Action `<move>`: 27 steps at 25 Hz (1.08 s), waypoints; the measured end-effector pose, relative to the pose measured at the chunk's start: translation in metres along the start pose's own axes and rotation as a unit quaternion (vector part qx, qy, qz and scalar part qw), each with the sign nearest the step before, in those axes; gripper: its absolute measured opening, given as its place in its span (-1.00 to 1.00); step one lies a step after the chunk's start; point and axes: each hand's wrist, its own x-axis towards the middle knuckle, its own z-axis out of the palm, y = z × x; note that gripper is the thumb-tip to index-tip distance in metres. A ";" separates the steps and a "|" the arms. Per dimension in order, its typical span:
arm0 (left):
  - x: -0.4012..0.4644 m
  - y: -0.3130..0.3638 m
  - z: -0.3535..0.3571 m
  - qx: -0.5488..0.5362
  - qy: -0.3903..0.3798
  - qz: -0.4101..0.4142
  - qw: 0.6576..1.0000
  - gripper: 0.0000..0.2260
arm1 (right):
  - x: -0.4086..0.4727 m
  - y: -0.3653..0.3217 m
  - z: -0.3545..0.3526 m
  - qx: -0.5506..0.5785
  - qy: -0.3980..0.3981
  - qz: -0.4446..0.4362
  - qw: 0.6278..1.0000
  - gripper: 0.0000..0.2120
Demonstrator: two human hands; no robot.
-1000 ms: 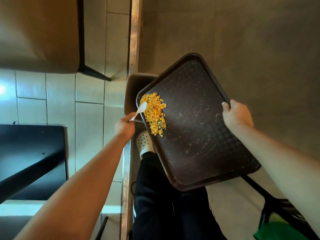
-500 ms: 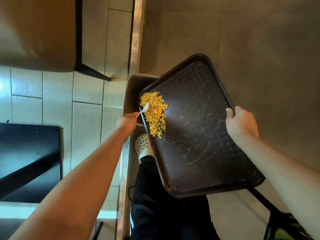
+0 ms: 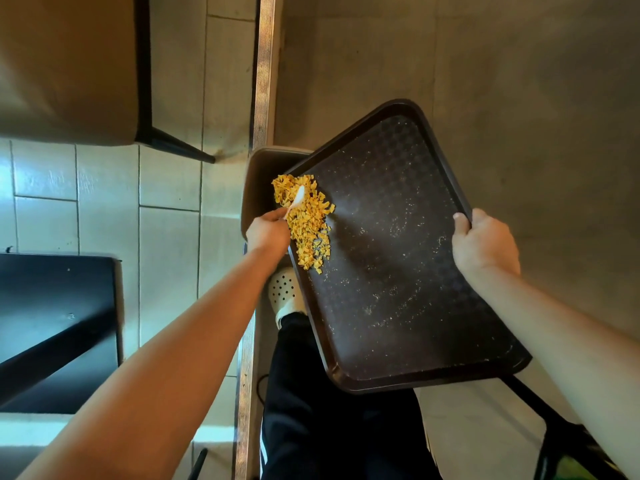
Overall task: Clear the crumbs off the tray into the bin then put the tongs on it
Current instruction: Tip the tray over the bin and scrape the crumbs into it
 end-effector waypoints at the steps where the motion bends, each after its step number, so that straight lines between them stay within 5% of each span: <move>1: 0.000 0.004 0.004 0.002 -0.003 -0.002 1.000 -0.64 | 0.000 0.000 0.000 0.001 0.002 0.000 1.000 -0.69; 12: 0.012 0.010 -0.002 -0.013 0.010 -0.031 0.999 -0.62 | -0.005 0.004 0.003 0.007 0.000 0.019 1.000 -0.68; 19: 0.010 0.019 0.016 0.040 -0.055 -0.001 0.998 -0.66 | -0.005 0.006 0.005 0.008 0.003 0.025 1.000 -0.68; 27: 0.008 0.003 0.013 -0.001 -0.010 -0.028 1.000 -0.63 | -0.004 0.012 0.009 0.008 0.004 0.028 1.000 -0.68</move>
